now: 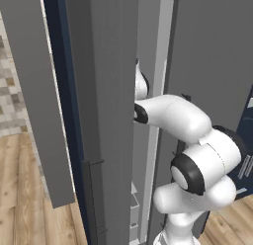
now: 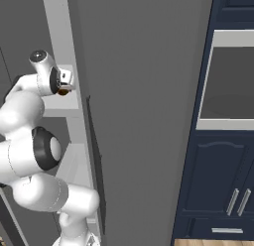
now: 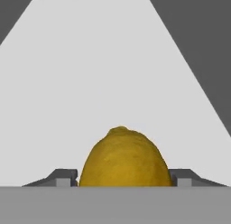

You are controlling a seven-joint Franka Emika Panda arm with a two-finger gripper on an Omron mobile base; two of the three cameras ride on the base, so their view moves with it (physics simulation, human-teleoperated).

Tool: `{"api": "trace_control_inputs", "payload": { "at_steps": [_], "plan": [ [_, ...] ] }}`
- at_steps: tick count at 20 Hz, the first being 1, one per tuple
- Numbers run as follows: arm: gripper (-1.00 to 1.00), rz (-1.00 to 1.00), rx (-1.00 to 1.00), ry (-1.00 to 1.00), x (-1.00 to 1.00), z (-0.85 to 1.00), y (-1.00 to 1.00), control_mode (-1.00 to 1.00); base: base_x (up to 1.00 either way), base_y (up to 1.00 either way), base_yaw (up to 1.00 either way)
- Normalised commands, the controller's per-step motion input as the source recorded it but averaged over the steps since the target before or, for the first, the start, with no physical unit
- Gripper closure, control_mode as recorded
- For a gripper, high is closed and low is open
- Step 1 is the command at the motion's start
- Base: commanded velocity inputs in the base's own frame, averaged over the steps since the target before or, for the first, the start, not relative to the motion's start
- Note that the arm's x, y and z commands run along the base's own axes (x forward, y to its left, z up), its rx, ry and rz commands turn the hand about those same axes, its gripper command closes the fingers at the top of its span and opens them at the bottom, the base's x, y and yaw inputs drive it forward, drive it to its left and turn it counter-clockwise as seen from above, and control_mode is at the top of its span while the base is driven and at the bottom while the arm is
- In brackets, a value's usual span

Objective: Take the lemon and eggplant out of the freezer and place them in the tupperware container on the counter. Then put the tupperware containing the vegetables back in the freezer.

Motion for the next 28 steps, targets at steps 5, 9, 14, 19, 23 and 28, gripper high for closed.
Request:
{"api": "trace_control_inputs", "payload": {
  "at_steps": [5,9,14,19,23,28],
  "plan": [
    [1.0,-0.01,0.0,-0.01,-0.14,-0.13,0.0,-1.0,0.0,0.0,0.0],
    [1.0,0.0,0.03,-0.19,-0.95,0.46,-0.01,-1.0,0.0,0.0,0.0],
    [1.0,0.0,0.09,-0.11,-1.0,0.86,-0.17,-1.0,0.0,0.0,0.0],
    [1.0,0.0,0.08,0.07,-1.0,0.71,-0.41,-1.0,0.0,0.0,0.0],
    [1.0,0.0,0.01,0.23,-1.0,0.31,-0.54,-1.0,0.0,0.0,0.0],
    [1.0,0.0,-0.01,0.26,-0.99,-0.06,-0.61,-1.0,0.0,0.0,0.0]
  ]
}}
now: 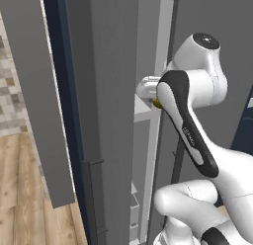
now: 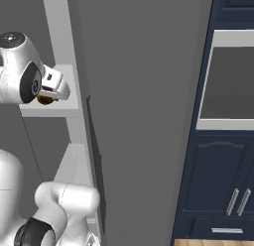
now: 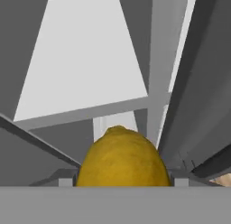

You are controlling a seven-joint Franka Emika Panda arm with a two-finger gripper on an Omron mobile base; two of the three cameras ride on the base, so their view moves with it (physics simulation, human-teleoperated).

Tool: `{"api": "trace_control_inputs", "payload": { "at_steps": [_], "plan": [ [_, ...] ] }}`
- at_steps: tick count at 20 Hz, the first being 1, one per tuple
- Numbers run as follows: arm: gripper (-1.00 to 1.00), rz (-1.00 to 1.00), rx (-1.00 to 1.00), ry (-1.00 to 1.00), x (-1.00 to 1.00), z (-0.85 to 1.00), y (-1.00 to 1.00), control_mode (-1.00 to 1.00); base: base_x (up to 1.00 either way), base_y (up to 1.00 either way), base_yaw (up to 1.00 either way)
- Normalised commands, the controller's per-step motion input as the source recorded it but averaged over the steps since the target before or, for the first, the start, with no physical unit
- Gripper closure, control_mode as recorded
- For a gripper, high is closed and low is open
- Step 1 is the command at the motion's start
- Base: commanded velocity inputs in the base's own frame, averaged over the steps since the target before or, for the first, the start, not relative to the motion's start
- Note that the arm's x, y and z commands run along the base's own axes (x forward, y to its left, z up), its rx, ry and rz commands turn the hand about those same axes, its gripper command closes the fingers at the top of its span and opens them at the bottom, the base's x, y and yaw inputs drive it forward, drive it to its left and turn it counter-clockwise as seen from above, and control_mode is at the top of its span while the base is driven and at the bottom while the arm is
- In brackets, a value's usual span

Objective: Take the lemon and eggplant out of the freezer and place them in the tupperware container on the counter. Then put the tupperware containing the vegetables back in the freezer.

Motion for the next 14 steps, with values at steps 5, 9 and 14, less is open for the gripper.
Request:
{"api": "trace_control_inputs", "payload": {
  "at_steps": [5,9,14],
  "plan": [
    [1.0,0.0,-0.04,0.17,-0.98,-0.08,-0.59,-1.0,0.0,0.0,0.0],
    [1.0,0.0,-0.05,0.03,-0.7,-0.23,-0.49,-1.0,0.0,0.0,0.0],
    [1.0,0.0,-0.04,0.0,-0.27,-0.27,-0.33,-1.0,0.0,0.0,0.0]
  ]
}}
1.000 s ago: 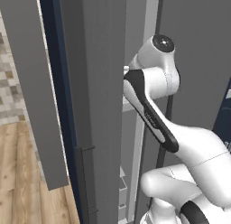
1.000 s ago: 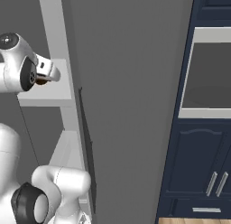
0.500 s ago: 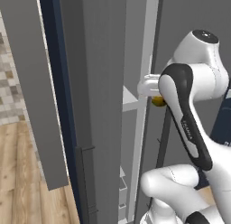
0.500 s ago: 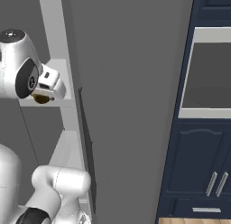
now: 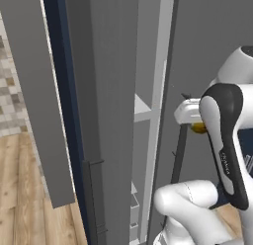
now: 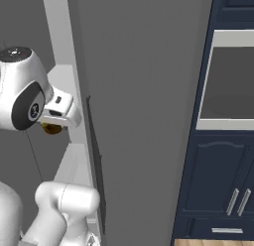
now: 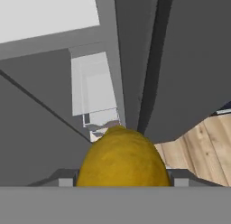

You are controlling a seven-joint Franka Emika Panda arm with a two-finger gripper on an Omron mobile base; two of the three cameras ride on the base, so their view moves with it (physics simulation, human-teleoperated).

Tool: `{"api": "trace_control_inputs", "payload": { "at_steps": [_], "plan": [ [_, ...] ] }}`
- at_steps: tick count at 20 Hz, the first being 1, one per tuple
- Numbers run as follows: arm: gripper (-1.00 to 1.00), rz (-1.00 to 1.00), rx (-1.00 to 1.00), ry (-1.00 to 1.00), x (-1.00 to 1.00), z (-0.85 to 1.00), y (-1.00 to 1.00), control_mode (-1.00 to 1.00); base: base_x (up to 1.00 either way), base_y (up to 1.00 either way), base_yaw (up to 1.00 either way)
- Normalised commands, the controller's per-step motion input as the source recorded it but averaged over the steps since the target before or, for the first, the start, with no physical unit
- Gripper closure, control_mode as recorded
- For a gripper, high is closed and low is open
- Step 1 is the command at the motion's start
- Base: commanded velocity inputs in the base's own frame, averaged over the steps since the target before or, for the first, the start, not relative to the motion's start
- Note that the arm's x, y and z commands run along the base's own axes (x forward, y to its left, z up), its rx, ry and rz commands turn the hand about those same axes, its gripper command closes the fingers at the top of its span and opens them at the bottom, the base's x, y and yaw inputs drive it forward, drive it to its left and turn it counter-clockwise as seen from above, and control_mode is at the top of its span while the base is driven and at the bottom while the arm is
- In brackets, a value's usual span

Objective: Take the lemon and eggplant out of the freezer and place them in the tupperware container on the counter. Then put the tupperware containing the vegetables back in the freezer.

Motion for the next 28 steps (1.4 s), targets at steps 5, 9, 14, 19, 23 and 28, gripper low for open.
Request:
{"api": "trace_control_inputs", "payload": {
  "at_steps": [5,9,14,19,23,28],
  "plan": [
    [1.0,0.0,0.0,0.0,0.0,0.0,0.0,1.0,-0.85,-0.36,0.05],
    [1.0,0.0,0.0,0.0,0.0,0.0,0.0,1.0,-0.66,-0.52,0.77],
    [1.0,0.0,0.0,0.0,0.0,0.0,0.0,1.0,-0.25,-0.31,0.88],
    [1.0,0.0,0.0,0.0,0.0,0.0,0.0,1.0,-0.22,-0.15,0.84],
    [1.0,0.0,0.0,0.0,0.0,0.0,0.0,1.0,-0.3,0.0,0.77],
    [1.0,0.0,0.0,0.0,0.0,0.0,0.0,1.0,-0.06,0.03,0.72]
  ]
}}
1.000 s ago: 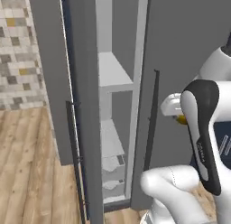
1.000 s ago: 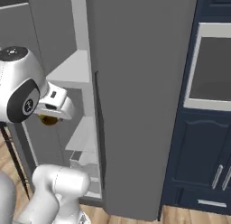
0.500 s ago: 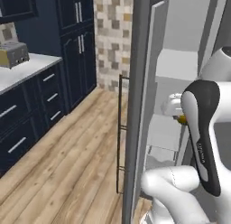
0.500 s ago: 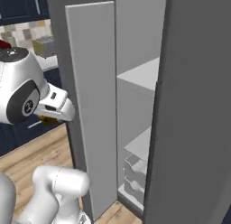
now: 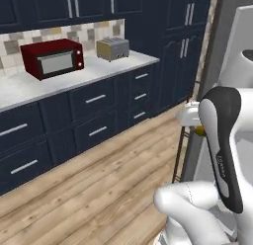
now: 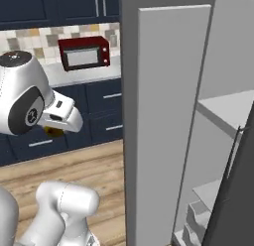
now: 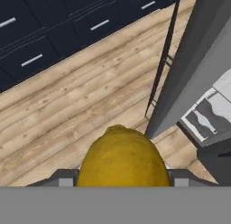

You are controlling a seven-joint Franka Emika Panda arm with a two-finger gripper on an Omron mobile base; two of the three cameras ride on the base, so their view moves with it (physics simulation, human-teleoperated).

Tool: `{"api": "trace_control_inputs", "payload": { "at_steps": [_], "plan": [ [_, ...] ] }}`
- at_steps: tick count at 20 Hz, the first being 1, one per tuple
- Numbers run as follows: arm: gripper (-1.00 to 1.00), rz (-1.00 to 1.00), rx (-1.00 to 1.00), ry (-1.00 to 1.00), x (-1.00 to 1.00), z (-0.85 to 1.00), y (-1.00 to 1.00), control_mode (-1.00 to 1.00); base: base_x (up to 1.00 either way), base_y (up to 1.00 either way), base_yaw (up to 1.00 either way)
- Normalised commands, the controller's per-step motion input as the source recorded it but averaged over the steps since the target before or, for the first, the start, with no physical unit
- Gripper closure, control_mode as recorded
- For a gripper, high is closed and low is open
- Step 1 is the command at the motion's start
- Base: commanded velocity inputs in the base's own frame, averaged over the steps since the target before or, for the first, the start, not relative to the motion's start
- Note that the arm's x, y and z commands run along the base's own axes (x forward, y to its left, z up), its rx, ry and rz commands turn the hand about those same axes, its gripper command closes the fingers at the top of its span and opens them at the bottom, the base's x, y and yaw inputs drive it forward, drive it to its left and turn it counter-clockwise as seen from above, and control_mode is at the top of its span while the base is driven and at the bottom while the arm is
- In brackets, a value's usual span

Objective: Take the lemon and eggplant out of the freezer and place them in the tupperware container on the counter. Then put the tupperware containing the vegetables back in the freezer.

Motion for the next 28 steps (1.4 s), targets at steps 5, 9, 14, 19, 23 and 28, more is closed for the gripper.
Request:
{"api": "trace_control_inputs", "payload": {
  "at_steps": [5,9,14,19,23,28],
  "plan": [
    [1.0,0.0,0.0,0.0,0.0,0.0,0.0,1.0,0.64,0.48,0.42],
    [1.0,0.0,0.0,0.0,0.0,0.0,0.0,1.0,1.0,0.74,0.15],
    [1.0,0.0,0.0,0.0,0.0,0.0,0.0,1.0,1.0,0.84,0.21],
    [1.0,0.0,0.0,0.0,0.0,0.0,0.0,1.0,0.77,0.73,0.48],
    [1.0,0.0,0.0,0.0,0.0,0.0,0.0,1.0,0.43,0.58,0.66],
    [1.0,0.0,0.0,0.0,0.0,0.0,0.0,1.0,0.43,0.59,0.66]
  ]
}}
